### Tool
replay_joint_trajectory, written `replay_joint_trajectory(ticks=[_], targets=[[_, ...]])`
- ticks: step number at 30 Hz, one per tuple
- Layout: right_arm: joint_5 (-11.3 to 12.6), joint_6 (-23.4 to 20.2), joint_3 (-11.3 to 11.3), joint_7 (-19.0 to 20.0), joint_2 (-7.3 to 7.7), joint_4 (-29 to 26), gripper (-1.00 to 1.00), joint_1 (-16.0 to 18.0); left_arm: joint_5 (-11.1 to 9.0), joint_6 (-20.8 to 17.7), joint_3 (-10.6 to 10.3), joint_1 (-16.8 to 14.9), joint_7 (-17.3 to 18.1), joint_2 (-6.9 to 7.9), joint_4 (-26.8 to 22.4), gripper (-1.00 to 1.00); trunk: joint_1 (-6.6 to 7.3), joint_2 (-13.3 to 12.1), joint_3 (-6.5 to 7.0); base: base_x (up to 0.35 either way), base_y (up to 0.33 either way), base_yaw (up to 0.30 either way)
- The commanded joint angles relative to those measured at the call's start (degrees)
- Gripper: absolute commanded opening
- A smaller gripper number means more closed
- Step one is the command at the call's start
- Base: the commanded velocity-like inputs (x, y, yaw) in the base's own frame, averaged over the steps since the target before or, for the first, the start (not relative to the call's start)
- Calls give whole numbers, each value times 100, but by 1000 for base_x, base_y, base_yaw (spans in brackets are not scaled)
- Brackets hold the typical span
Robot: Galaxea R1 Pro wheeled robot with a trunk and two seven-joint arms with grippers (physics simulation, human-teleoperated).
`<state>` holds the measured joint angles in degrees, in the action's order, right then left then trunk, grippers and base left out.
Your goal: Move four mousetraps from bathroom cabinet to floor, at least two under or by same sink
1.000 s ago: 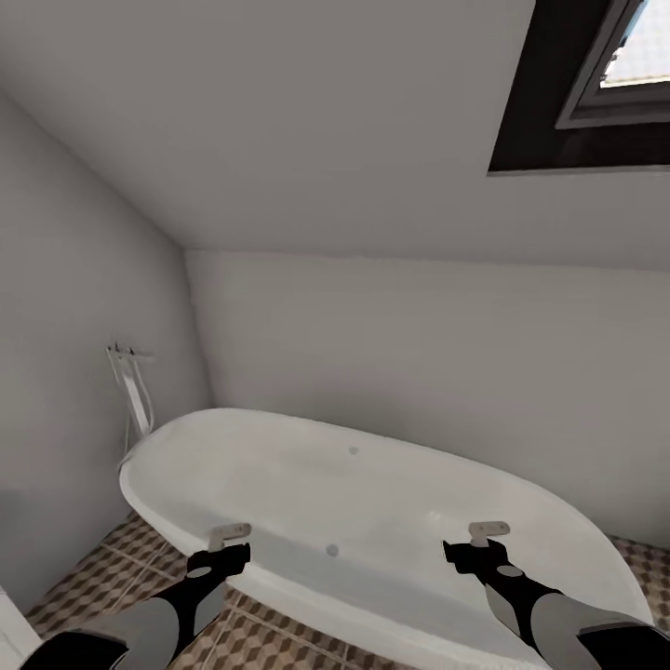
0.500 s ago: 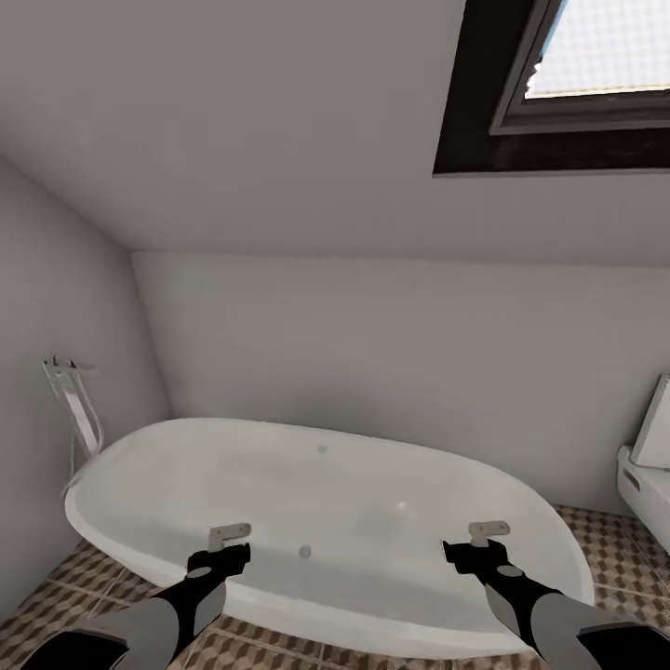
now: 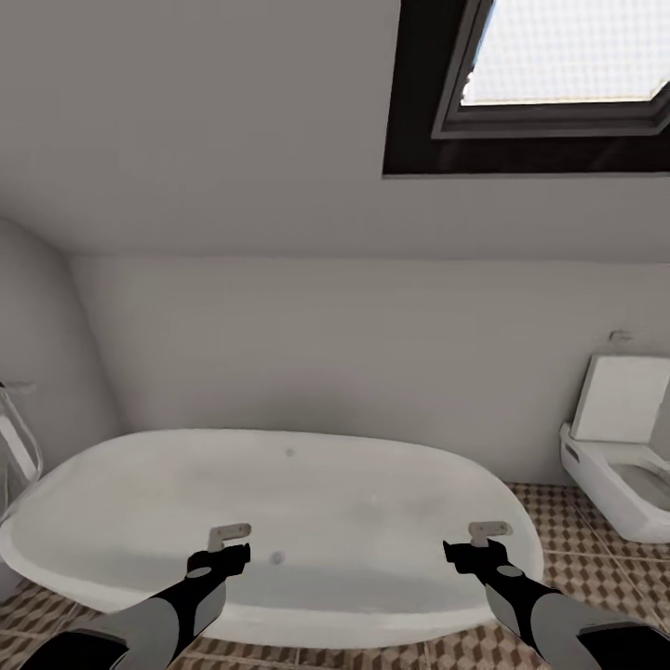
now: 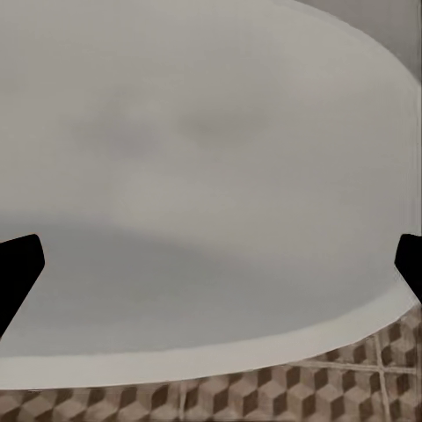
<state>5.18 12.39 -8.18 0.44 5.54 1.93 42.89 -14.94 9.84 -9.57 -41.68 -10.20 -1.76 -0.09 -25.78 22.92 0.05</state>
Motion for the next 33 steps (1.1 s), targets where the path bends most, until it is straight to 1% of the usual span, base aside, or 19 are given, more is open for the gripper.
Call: replay_joint_trajectory(ticks=[1, 33], targets=[[0, 0, 1, 0, 0, 0, 100, 0, 0, 0, -1, 0, 0, 0, 0, 100, 0, 0, 0, 0, 0, -277], [0, 0, 0, 0, 0, 0, 100, 0, 0, 0, -1, 0, 2, 0, 0, 100, 0, 0, 0, 0, 0, -277]])
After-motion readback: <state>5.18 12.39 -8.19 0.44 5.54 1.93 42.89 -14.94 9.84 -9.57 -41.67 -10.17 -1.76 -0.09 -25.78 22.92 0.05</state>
